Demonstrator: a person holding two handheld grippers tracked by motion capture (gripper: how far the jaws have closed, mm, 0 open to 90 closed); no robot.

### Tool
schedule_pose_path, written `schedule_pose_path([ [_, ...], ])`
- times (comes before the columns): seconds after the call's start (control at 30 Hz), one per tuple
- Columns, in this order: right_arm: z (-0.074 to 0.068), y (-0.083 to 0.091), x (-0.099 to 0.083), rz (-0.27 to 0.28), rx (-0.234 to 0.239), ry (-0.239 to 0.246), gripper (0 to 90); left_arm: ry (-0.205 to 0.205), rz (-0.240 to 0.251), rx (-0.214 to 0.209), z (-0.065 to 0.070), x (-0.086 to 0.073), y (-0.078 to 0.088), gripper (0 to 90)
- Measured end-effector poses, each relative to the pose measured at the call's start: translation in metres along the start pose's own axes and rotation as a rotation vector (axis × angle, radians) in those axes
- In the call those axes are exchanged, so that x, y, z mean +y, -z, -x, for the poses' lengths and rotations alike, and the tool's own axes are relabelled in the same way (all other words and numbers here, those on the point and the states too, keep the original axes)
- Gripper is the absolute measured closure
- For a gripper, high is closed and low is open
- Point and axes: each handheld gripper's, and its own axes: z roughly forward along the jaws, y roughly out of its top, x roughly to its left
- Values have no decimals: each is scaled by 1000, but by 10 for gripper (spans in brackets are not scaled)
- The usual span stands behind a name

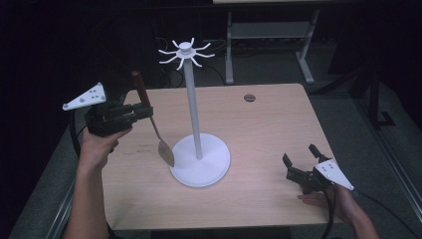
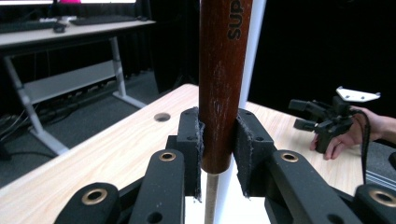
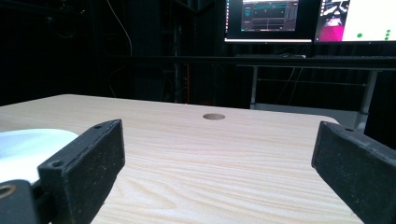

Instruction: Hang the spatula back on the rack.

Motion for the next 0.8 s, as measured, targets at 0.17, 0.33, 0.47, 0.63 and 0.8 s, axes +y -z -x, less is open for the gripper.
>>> schedule_pose_path([
  [0.17,0,0,0,-1,0,1,20,-34,16,-23,7,14,-1,734],
  [0.33,0,0,0,0,0,1,20,-62,21,-43,13,27,-4,734],
  [0.47,0,0,0,0,0,-2,20,-81,16,-58,16,35,-8,733],
  [0.63,0,0,0,0,0,-1,20,-93,20,-67,18,44,-15,734],
  [0.8,0,0,0,1,0,-2,20,-103,18,-90,18,50,-22,734],
])
